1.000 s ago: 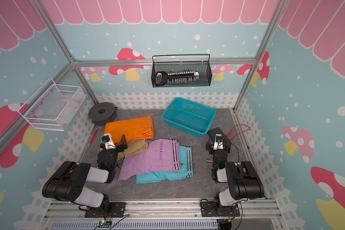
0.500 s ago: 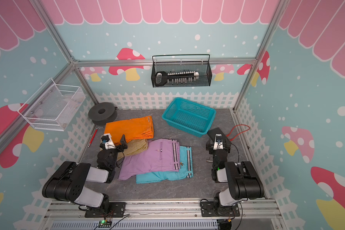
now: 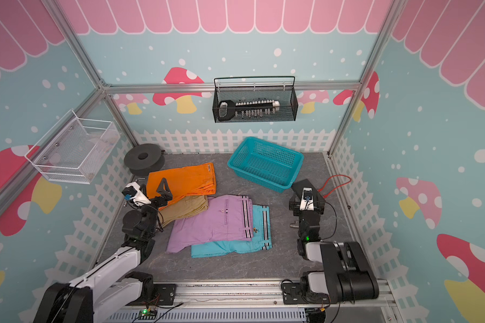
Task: Put the folded long pants in the basket
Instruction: Move the basket to the center of the board.
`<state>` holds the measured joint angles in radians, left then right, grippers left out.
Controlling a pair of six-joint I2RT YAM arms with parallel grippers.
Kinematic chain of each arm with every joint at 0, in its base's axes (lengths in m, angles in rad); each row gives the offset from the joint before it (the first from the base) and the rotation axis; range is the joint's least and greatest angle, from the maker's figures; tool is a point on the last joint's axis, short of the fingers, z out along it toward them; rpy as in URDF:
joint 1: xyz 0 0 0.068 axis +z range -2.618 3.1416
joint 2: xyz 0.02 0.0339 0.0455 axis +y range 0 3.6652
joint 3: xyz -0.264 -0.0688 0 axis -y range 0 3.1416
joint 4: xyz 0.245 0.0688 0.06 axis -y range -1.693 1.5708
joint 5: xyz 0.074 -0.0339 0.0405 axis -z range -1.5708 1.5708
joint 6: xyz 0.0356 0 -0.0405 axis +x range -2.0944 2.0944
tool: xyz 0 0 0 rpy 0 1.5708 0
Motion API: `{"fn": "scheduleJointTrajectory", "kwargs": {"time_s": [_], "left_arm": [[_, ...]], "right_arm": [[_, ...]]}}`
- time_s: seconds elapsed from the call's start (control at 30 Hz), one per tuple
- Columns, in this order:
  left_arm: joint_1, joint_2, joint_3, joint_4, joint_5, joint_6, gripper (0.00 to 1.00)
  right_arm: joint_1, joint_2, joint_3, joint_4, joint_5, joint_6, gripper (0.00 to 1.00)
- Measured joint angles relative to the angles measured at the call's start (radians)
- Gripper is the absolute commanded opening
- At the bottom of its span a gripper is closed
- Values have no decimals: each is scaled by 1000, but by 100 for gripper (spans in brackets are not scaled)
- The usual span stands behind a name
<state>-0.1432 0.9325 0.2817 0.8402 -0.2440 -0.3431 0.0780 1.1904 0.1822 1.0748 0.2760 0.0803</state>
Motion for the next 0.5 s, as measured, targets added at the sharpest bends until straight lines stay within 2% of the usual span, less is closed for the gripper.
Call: {"fn": "scheduleJointTrajectory", "kwargs": {"time_s": [0.1, 0.17, 0.23, 0.33, 0.4, 0.5], "left_arm": [[-10, -111, 3, -100, 1, -127, 99], [-8, -117, 6, -122, 34, -188, 99], [-7, -55, 49, -172, 98, -235, 91], [-8, 158, 259, -319, 225, -278, 67], [-11, 305, 421, -399, 316, -287, 64], [-32, 456, 562, -476, 403, -290, 63]], "right_arm": [[6, -298, 72, -215, -5, 166, 98], [4, -418, 109, -293, -78, 261, 95], [8, -464, 146, -355, -183, 348, 92], [20, -389, 212, -460, -340, 461, 86], [48, -270, 266, -522, -431, 518, 81], [124, -79, 343, -612, -524, 554, 82]]}}
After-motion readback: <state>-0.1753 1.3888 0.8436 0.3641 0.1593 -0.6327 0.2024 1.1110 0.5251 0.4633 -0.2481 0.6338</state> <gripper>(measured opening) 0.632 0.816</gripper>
